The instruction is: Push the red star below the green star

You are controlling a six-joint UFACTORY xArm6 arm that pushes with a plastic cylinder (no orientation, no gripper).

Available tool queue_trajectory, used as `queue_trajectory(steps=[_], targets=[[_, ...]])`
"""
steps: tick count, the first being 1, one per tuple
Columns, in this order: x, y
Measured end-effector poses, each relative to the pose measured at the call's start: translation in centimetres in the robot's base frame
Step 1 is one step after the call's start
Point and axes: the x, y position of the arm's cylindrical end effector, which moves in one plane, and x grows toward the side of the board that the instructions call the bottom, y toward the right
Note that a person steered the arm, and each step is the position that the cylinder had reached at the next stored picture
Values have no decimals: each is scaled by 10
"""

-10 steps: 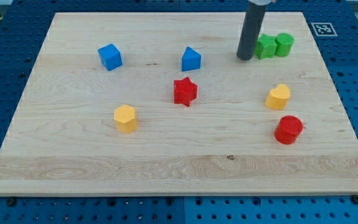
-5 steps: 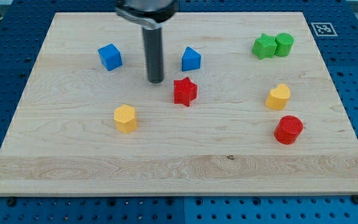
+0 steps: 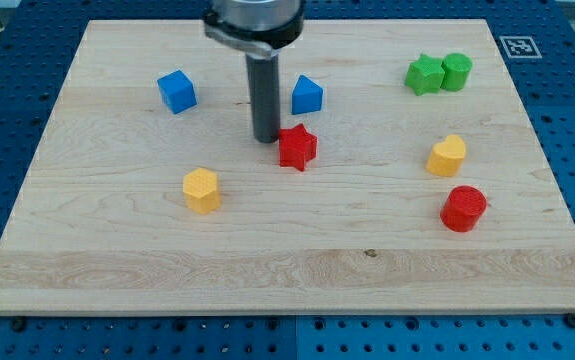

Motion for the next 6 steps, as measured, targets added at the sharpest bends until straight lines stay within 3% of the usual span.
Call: queue_trajectory(steps=[2, 6], targets=[[0, 4], [91, -3]])
